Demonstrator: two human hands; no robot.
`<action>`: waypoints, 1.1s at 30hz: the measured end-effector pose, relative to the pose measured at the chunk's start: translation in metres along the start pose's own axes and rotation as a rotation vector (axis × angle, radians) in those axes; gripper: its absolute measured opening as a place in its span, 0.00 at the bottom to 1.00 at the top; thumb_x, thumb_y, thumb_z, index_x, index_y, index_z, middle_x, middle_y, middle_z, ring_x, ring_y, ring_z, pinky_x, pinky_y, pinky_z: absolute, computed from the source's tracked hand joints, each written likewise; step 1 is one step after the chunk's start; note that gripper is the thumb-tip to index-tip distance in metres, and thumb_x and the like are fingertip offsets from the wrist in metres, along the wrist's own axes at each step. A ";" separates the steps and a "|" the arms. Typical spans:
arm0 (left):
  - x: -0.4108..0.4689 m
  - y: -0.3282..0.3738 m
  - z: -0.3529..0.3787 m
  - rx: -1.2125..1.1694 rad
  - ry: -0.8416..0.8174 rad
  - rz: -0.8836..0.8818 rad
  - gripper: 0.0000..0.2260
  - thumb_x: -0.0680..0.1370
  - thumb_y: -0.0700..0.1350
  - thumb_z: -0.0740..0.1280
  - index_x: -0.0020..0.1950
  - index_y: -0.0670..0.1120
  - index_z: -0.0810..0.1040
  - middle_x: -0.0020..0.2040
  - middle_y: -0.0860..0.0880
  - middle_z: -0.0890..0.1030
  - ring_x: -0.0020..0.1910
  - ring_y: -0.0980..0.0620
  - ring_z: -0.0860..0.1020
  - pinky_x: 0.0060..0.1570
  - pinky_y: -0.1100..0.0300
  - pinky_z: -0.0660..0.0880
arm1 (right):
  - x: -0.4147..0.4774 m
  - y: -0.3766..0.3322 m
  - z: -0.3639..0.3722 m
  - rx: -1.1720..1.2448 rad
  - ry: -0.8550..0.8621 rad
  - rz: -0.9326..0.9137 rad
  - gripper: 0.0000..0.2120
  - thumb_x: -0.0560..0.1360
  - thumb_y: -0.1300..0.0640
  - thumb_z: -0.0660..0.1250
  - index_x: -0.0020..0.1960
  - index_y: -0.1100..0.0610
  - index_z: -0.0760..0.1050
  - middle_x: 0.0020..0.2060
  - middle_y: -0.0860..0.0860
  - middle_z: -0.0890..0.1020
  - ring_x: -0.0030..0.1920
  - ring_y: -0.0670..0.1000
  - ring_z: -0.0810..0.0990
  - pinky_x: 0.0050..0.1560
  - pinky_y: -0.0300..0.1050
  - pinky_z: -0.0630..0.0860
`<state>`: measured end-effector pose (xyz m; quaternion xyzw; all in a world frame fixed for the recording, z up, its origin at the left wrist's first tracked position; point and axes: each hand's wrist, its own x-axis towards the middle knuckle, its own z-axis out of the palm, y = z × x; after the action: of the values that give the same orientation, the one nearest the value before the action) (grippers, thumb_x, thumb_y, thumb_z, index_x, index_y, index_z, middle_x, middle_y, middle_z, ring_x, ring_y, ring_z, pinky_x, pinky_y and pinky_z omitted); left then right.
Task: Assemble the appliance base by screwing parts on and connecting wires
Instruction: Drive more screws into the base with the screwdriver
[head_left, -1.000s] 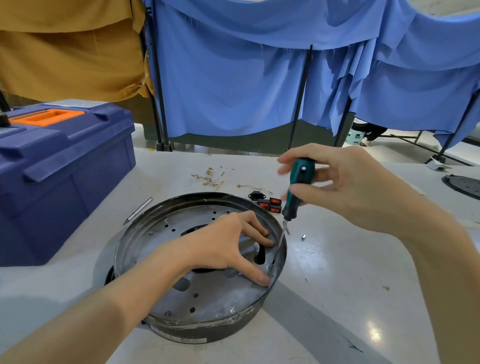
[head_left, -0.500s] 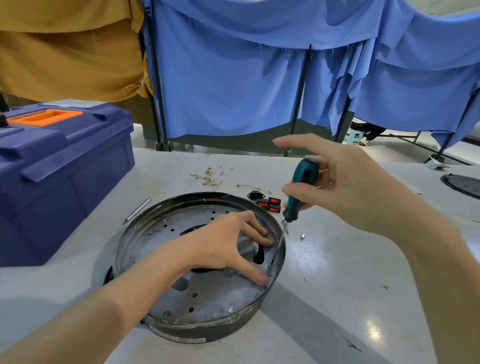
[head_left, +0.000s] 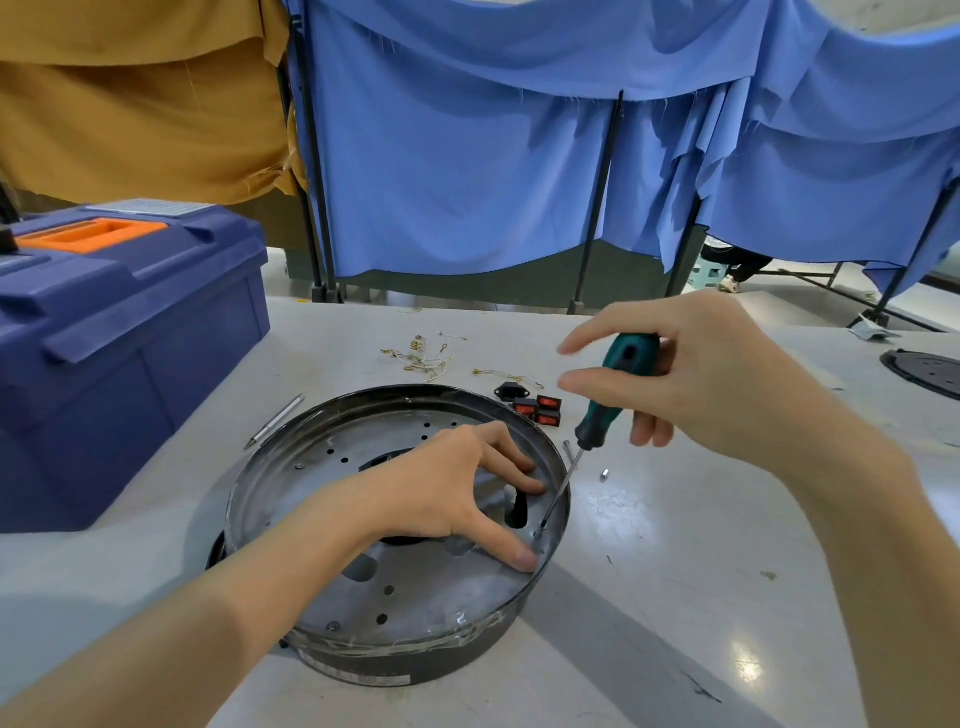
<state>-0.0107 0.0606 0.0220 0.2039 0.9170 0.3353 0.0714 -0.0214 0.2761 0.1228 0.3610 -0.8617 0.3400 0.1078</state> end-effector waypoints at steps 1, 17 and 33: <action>0.000 0.000 0.000 0.000 -0.001 -0.002 0.27 0.61 0.61 0.80 0.58 0.59 0.82 0.57 0.70 0.71 0.61 0.69 0.68 0.66 0.58 0.66 | 0.001 -0.001 0.001 -0.025 -0.005 0.024 0.17 0.67 0.39 0.70 0.46 0.50 0.81 0.28 0.46 0.82 0.24 0.46 0.81 0.28 0.38 0.79; 0.000 -0.002 0.002 -0.068 0.010 -0.013 0.28 0.59 0.61 0.80 0.57 0.57 0.82 0.57 0.69 0.73 0.61 0.69 0.70 0.67 0.55 0.68 | -0.001 -0.007 0.000 -0.145 -0.111 0.011 0.19 0.69 0.33 0.61 0.49 0.45 0.78 0.48 0.42 0.82 0.41 0.39 0.81 0.45 0.39 0.80; 0.001 -0.002 0.001 -0.035 0.004 0.005 0.27 0.59 0.62 0.80 0.57 0.60 0.82 0.58 0.70 0.71 0.61 0.69 0.69 0.66 0.56 0.68 | -0.004 0.002 -0.011 -0.027 -0.225 0.051 0.19 0.72 0.45 0.67 0.62 0.43 0.74 0.50 0.42 0.81 0.52 0.43 0.82 0.55 0.43 0.80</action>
<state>-0.0122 0.0599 0.0198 0.2042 0.9106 0.3519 0.0723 -0.0210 0.2863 0.1281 0.3735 -0.8817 0.2881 0.0066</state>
